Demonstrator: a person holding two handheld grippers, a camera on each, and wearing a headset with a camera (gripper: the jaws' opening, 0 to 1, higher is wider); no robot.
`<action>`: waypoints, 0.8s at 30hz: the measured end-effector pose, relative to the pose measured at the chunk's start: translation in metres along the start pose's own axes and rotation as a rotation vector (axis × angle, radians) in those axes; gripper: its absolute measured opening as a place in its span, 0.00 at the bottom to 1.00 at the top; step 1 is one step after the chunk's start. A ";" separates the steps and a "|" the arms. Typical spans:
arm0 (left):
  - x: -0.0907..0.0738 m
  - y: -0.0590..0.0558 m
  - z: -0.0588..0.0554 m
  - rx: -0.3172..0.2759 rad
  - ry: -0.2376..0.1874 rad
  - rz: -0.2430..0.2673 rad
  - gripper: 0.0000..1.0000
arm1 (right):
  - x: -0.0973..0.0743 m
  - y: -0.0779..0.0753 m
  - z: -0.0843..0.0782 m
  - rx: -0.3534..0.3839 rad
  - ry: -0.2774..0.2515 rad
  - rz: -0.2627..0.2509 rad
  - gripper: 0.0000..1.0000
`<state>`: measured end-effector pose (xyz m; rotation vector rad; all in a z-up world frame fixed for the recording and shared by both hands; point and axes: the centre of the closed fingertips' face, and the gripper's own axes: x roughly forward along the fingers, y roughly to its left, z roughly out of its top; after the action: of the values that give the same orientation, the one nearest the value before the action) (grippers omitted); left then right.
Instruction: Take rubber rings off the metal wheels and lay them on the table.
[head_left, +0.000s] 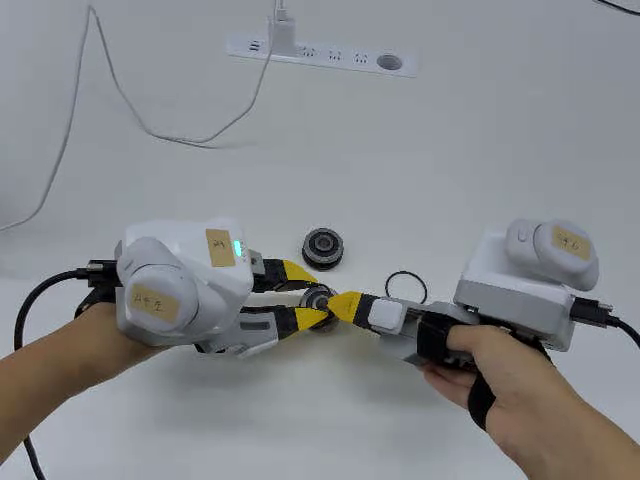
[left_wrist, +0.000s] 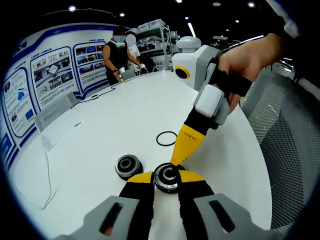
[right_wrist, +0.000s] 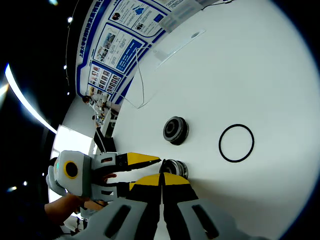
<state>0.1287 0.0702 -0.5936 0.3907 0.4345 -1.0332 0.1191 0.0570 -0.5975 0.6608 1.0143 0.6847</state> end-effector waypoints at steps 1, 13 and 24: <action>-0.002 0.001 0.001 -0.011 -0.009 0.004 0.19 | 0.000 0.000 0.000 -0.001 0.001 0.000 0.01; -0.026 0.017 0.012 -0.084 -0.071 0.075 0.27 | 0.002 0.007 -0.001 0.012 0.003 0.018 0.01; -0.043 0.035 0.030 -0.135 -0.144 0.161 0.44 | -0.015 0.010 0.027 0.040 -0.064 0.041 0.02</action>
<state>0.1451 0.1027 -0.5421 0.2250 0.3358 -0.8641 0.1363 0.0472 -0.5722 0.7362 0.9600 0.6766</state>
